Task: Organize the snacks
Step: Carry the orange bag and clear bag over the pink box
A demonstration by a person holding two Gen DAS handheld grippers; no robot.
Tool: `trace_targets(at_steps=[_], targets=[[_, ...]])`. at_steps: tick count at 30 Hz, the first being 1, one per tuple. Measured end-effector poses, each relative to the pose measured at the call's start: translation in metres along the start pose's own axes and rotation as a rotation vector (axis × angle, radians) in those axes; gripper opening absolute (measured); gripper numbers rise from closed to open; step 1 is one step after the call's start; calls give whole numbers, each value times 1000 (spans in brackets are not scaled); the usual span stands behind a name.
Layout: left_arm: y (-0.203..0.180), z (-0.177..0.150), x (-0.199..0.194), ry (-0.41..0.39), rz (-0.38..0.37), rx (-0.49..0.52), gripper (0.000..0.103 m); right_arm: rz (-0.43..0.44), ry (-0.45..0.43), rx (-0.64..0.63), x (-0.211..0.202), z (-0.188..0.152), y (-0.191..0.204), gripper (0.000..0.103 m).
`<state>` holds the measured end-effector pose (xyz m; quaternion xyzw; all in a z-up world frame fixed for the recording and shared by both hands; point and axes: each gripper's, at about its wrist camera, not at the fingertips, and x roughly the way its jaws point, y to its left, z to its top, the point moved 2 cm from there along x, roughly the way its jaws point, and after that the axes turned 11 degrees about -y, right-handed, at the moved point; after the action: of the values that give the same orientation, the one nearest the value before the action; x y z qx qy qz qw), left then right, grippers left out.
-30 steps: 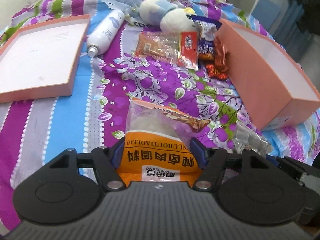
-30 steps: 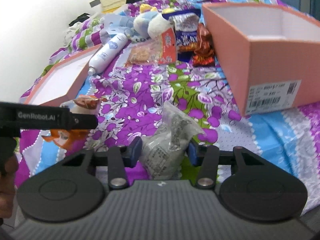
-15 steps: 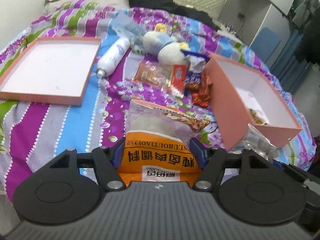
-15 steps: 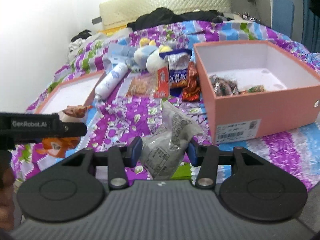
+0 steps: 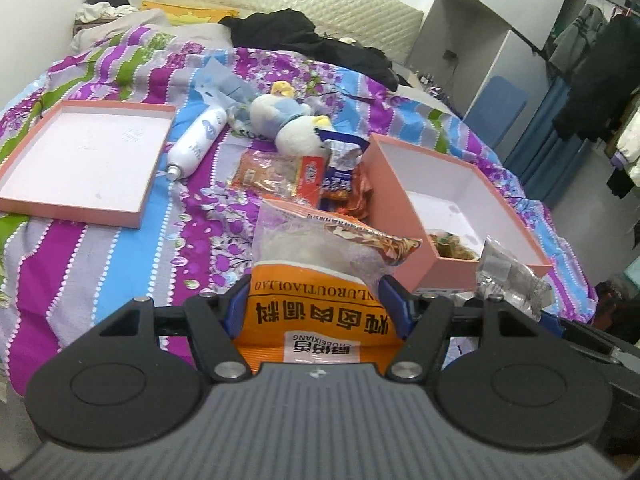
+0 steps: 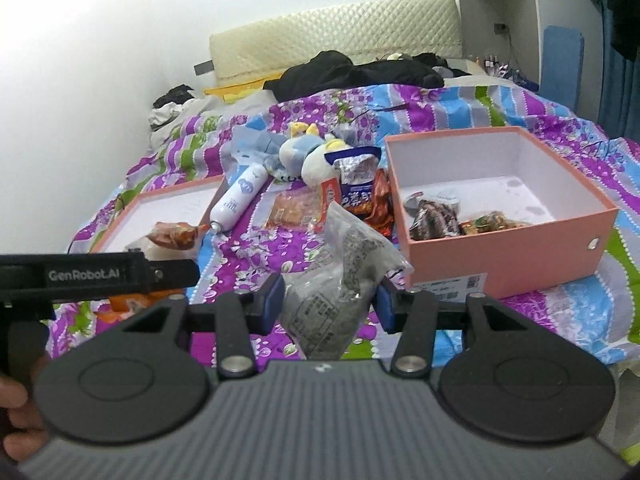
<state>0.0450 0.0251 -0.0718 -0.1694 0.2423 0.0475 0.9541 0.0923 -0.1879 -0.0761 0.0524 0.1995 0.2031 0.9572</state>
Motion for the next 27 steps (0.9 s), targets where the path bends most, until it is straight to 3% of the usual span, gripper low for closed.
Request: trace_targets(at_steps=[12,27], targets=[[-49,13,44,36,-139,19,71,-86,1,28,-4,14,-48,50],[-154,50,168,91,-288,97,71,-170,6,44,51,54,-149,51]])
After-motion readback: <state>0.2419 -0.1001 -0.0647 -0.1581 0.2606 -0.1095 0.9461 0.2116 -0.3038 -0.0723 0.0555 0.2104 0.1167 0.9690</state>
